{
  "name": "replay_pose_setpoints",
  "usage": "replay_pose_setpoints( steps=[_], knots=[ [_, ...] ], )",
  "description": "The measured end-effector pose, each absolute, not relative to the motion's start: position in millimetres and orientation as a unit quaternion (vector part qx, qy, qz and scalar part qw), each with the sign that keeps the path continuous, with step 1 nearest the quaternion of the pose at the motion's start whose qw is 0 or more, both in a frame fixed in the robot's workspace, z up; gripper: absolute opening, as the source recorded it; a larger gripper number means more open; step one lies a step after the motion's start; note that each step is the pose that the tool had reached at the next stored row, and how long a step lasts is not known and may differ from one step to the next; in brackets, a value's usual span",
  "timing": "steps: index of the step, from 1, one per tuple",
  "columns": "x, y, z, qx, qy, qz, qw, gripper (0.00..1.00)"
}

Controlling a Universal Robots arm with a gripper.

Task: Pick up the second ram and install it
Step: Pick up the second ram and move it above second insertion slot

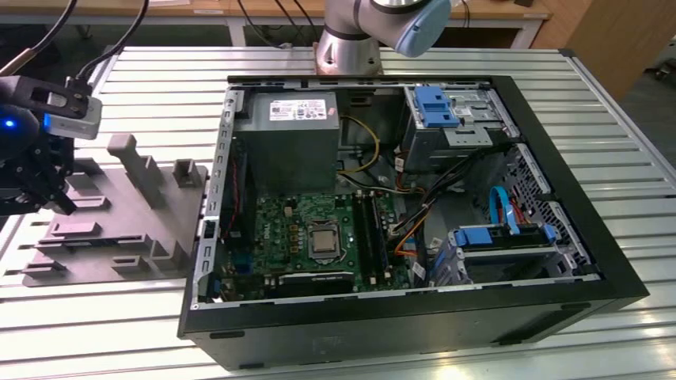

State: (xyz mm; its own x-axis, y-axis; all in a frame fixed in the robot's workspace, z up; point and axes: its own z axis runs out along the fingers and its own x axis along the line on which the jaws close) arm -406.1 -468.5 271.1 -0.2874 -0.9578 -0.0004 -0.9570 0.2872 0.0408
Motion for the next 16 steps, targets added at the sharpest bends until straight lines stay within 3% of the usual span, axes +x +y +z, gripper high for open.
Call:
replay_pose_setpoints(
  steps=[16],
  knots=[
    [-406.2,-468.5,268.6,0.658,-0.752,-0.017,0.012,0.10]
  ],
)
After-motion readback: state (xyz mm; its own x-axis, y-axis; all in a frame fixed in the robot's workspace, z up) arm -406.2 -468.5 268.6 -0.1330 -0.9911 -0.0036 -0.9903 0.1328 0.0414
